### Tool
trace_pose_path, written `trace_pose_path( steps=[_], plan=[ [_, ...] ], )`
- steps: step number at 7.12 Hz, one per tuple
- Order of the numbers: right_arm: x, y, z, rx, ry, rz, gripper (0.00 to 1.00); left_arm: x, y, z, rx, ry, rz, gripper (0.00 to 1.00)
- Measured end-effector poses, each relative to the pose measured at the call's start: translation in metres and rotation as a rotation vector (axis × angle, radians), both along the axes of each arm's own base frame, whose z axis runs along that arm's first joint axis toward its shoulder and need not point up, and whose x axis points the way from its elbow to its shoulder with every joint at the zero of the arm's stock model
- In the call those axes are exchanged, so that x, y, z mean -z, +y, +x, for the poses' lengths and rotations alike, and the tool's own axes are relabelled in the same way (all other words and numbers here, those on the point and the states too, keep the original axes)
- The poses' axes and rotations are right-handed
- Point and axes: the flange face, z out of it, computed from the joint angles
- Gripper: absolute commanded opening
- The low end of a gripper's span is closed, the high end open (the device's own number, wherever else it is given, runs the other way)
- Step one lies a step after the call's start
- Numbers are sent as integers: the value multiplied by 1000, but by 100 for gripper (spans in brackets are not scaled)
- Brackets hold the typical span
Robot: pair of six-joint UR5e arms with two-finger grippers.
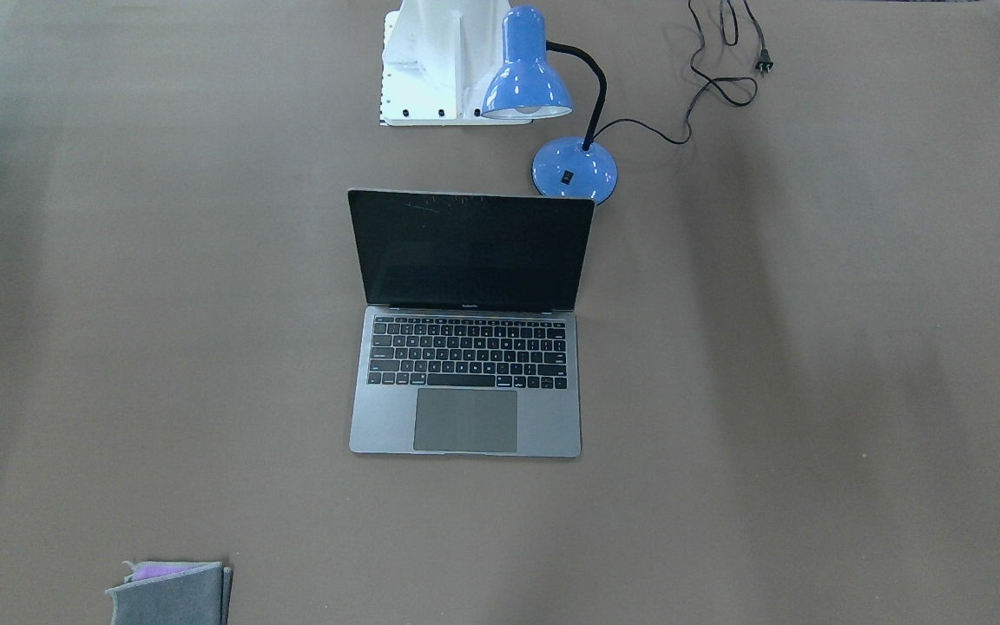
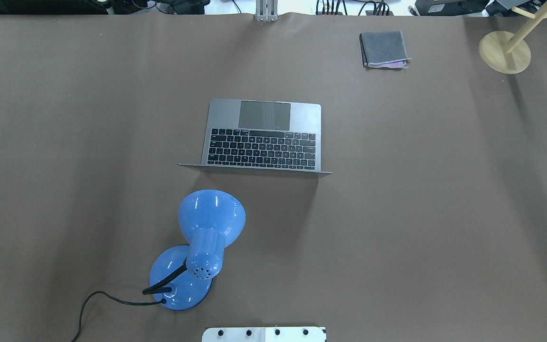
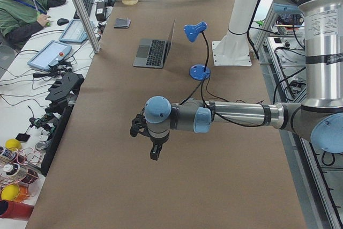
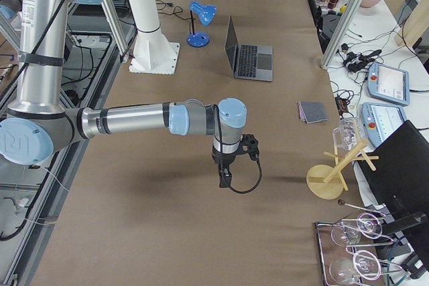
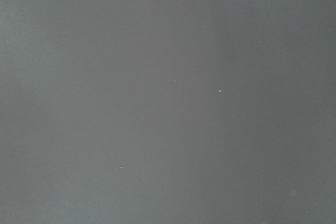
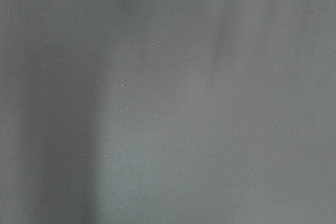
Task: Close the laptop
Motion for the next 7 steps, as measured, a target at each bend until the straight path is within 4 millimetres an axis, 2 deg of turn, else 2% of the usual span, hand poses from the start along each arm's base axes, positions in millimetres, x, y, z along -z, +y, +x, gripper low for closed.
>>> trace_pose_path(
  steps=[4,7],
  plan=[
    [53,-4,-2,-1,-11,108,100,4,-2,0,2,-1,4,99],
    [68,-5,-1,-9,-15,143,100,38,-14,2,2,22,80,99]
  ],
)
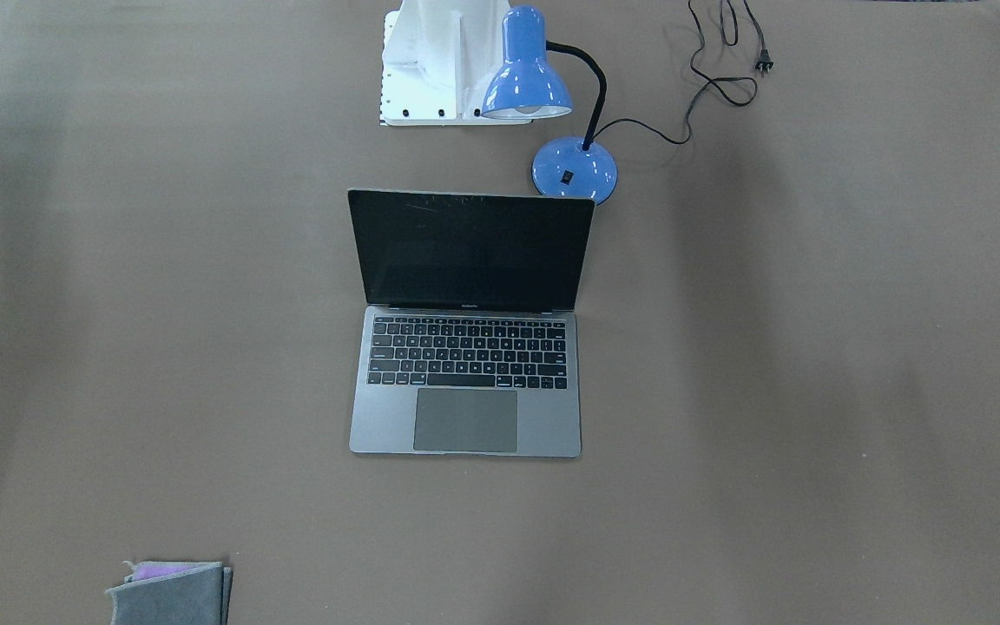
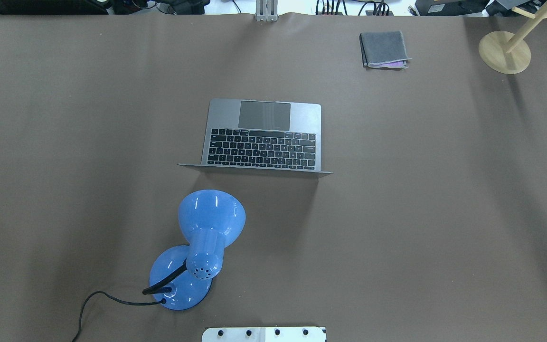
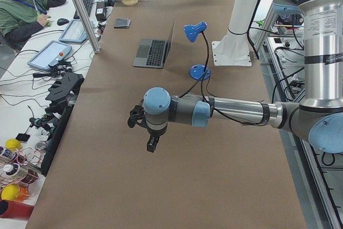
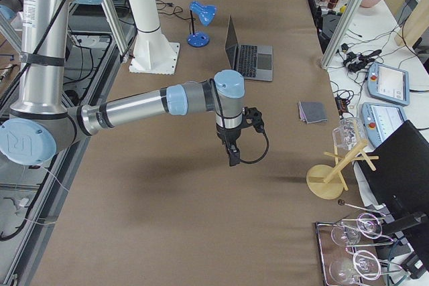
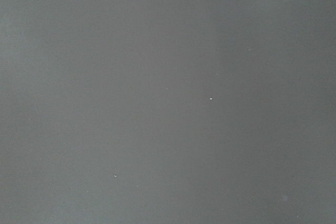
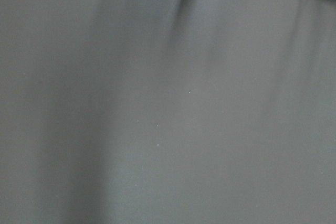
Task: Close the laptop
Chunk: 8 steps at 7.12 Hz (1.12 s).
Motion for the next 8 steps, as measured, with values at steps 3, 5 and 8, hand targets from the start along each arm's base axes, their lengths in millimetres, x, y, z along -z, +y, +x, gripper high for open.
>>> trace_pose_path(
  steps=[3,5,8],
  plan=[
    [8,-3,-2,2,-22,30,100,28,-30,0,1,8,151,99],
    [19,-9,-5,-9,-47,39,100,39,-39,0,3,9,198,98],
    [30,-11,-21,-32,-150,-7,45,56,-45,5,24,21,269,58]
  ],
)
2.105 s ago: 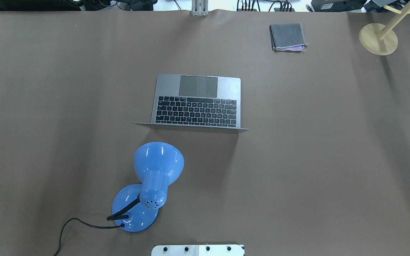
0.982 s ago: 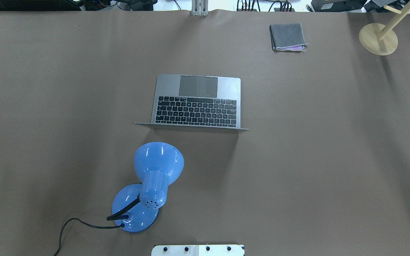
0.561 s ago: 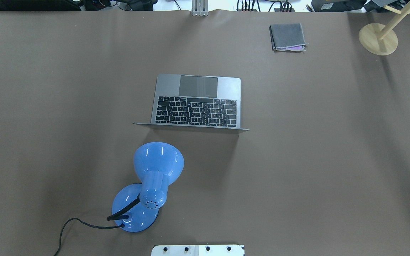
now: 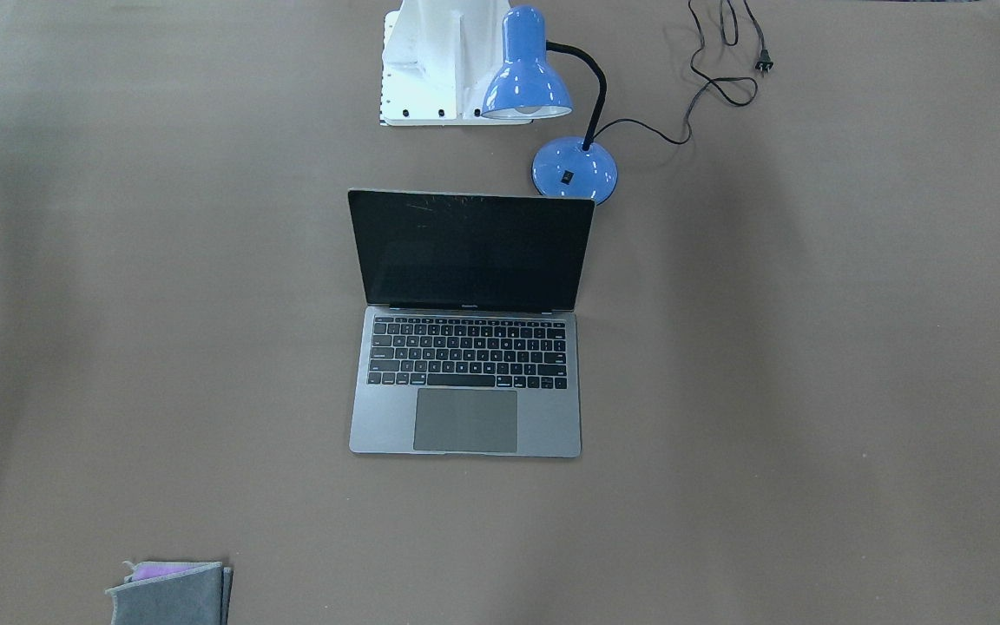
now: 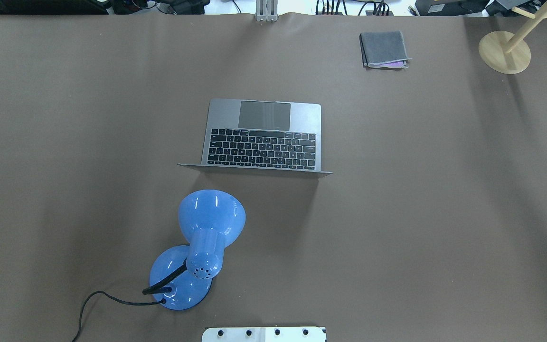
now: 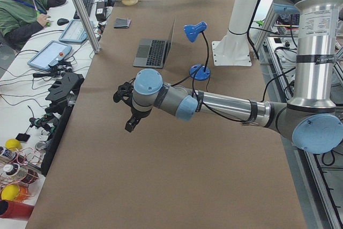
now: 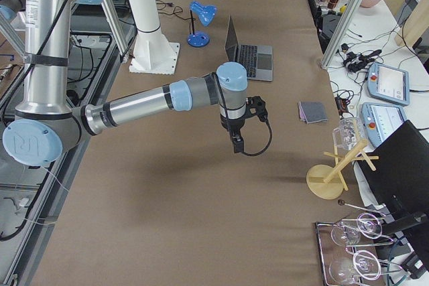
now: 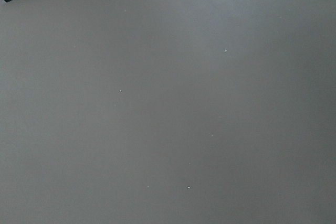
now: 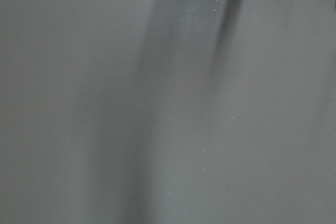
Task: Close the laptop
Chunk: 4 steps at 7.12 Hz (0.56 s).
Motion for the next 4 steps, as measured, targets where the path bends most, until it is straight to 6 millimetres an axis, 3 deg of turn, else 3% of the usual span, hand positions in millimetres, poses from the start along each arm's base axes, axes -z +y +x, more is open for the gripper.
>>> trace_pose_path(
  steps=[1,2,4],
  plan=[
    [7,-1,-15,-23,-47,-28,13,7,-3,10,7,16,3,16],
    [17,-2,-37,-60,-89,-60,0,14,-4,23,18,38,-1,0],
    [43,2,-89,-134,-185,-97,0,30,-5,69,11,120,-39,0]
  ],
)
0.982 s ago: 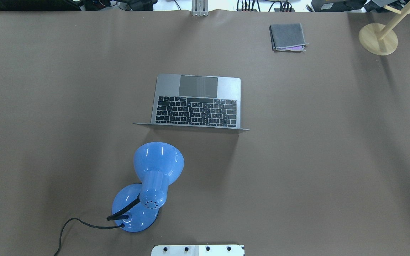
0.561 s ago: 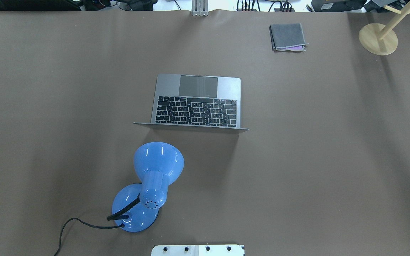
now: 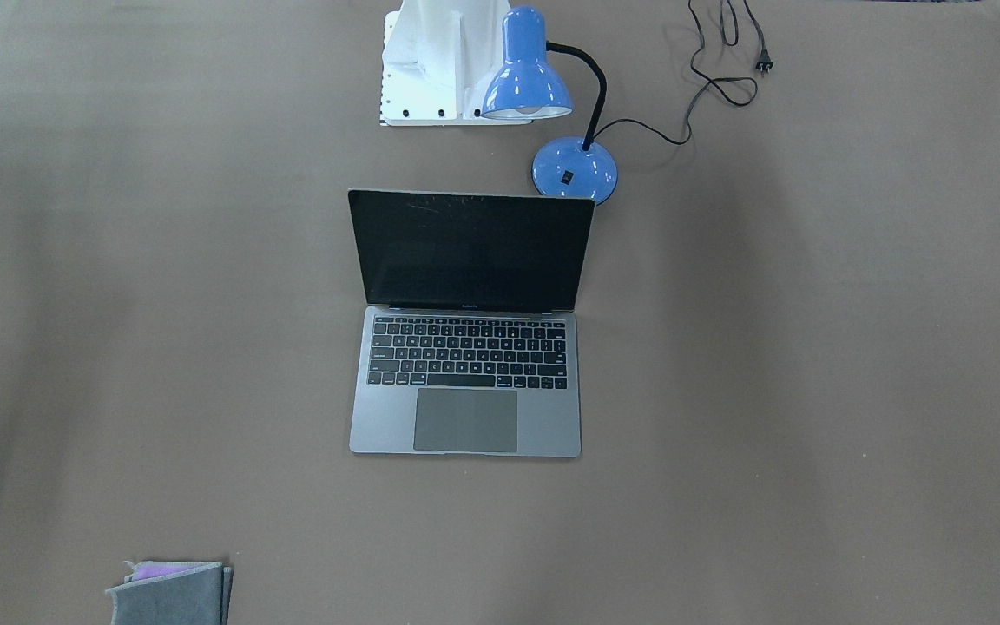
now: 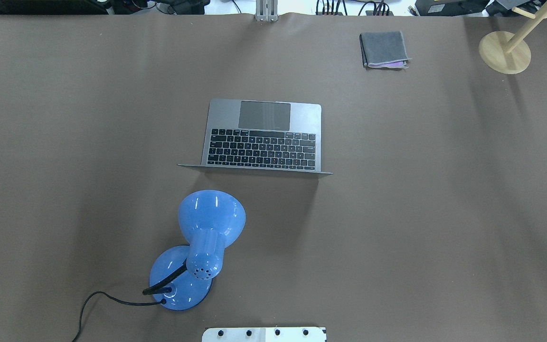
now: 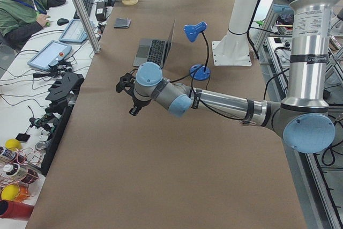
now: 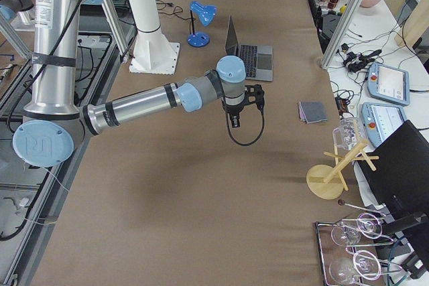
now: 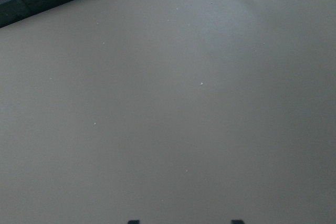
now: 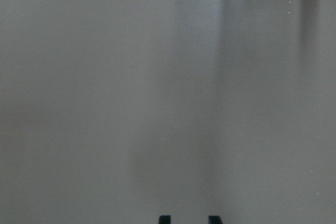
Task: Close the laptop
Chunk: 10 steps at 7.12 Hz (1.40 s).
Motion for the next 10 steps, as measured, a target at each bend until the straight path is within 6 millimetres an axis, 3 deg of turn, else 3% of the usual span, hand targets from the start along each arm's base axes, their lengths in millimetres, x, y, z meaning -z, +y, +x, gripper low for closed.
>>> trace_pose_path(
  steps=[4,7,10],
  plan=[
    [46,30,-79,-57,-184,-56,0,39,22,98,-78,224,-170,0],
    [101,86,-172,-147,-237,-136,0,72,53,172,-159,351,-281,0],
    [150,145,-264,-223,-313,-149,0,128,55,237,-192,429,-340,0]
  ],
)
